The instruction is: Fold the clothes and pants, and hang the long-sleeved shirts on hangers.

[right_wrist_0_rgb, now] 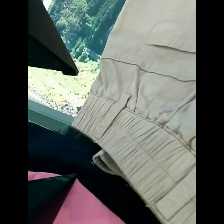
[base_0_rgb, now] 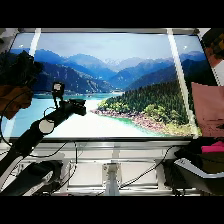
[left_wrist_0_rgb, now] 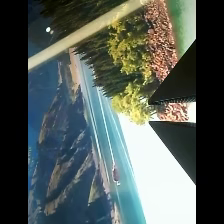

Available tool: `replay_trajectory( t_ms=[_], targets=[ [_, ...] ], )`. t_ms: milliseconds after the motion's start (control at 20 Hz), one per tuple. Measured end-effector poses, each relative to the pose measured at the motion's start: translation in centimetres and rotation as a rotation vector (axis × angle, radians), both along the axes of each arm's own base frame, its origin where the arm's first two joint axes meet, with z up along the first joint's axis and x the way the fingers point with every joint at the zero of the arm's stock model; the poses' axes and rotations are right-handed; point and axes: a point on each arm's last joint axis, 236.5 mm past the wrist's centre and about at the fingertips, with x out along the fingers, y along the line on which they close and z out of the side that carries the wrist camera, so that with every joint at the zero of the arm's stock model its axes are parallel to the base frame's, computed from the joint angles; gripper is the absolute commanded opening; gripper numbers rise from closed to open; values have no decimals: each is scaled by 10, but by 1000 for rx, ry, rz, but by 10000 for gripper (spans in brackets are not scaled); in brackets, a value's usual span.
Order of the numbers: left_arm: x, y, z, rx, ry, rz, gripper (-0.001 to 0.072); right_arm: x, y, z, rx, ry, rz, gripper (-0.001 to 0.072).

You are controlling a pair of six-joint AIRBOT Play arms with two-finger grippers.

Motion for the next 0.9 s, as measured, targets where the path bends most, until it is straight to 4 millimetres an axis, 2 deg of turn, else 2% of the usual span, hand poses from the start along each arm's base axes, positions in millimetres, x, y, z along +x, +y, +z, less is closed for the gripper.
replay_trajectory(
  t_ms=[300, 600, 900],
  targets=[
    [-2, -3, 0, 0, -2, -10, 123, 0, 0, 0, 0, 0, 0, 684],
    [-19, -35, 2, -2, -8, -102, 122, 0, 0, 0, 0, 0, 0, 684],
    [-25, -44, 2, -2, -10, -131, 122, 0, 0, 0, 0, 0, 0, 684]
  ],
)
